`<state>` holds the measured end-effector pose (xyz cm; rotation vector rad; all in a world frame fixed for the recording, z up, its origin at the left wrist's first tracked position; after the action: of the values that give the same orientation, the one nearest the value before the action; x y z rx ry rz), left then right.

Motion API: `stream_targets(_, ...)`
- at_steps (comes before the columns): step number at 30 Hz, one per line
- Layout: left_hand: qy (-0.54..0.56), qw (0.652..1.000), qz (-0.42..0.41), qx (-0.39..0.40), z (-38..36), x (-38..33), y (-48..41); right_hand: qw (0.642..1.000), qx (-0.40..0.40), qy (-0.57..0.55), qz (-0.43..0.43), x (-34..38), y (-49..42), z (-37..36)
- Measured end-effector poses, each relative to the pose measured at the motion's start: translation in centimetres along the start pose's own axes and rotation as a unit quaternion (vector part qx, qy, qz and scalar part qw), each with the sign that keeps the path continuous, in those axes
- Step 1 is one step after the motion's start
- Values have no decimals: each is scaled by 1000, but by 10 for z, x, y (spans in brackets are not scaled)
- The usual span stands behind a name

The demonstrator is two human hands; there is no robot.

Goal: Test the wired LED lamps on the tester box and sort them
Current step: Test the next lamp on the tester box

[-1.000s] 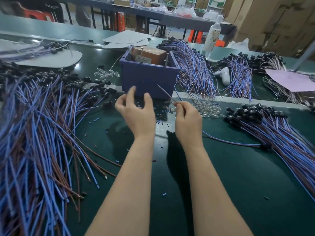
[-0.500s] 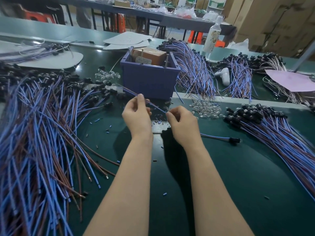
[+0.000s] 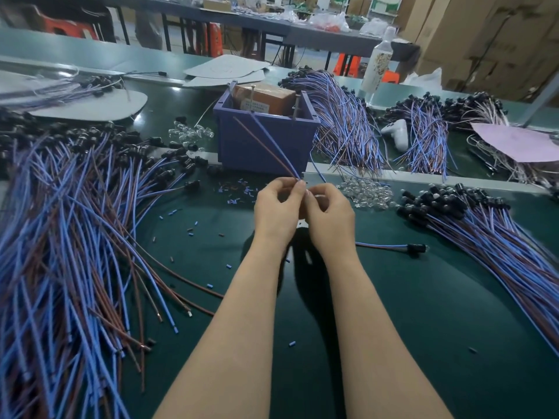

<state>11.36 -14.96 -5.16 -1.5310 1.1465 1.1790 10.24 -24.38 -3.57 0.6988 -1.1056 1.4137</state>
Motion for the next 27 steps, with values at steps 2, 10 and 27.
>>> stream_targets(2, -11, 1000, -8, -16, 2, -2, 0, 1000, -19, -16, -9, -1, 0, 0)
stream_targets(10, -29, 990, -62, -120, 14, -11, 2, 996, -84, -25, -13, 2, 1, 2)
stream_targets(27, -102, 988, -58, -99, 15, -13, 1, 996, -4, 85, 23, 15, 9, -10)
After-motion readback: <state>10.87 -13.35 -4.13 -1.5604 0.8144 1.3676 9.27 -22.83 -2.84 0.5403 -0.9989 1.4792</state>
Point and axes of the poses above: each hand's wrist, its own y-axis away from the middle knuckle, its own z-axis out of the back of the hand, x = y × z, the point moved 4 cm from there along -y, towards the middle knuckle, and after that the axes turned 5 degrees about x, right-handed, at the moved point
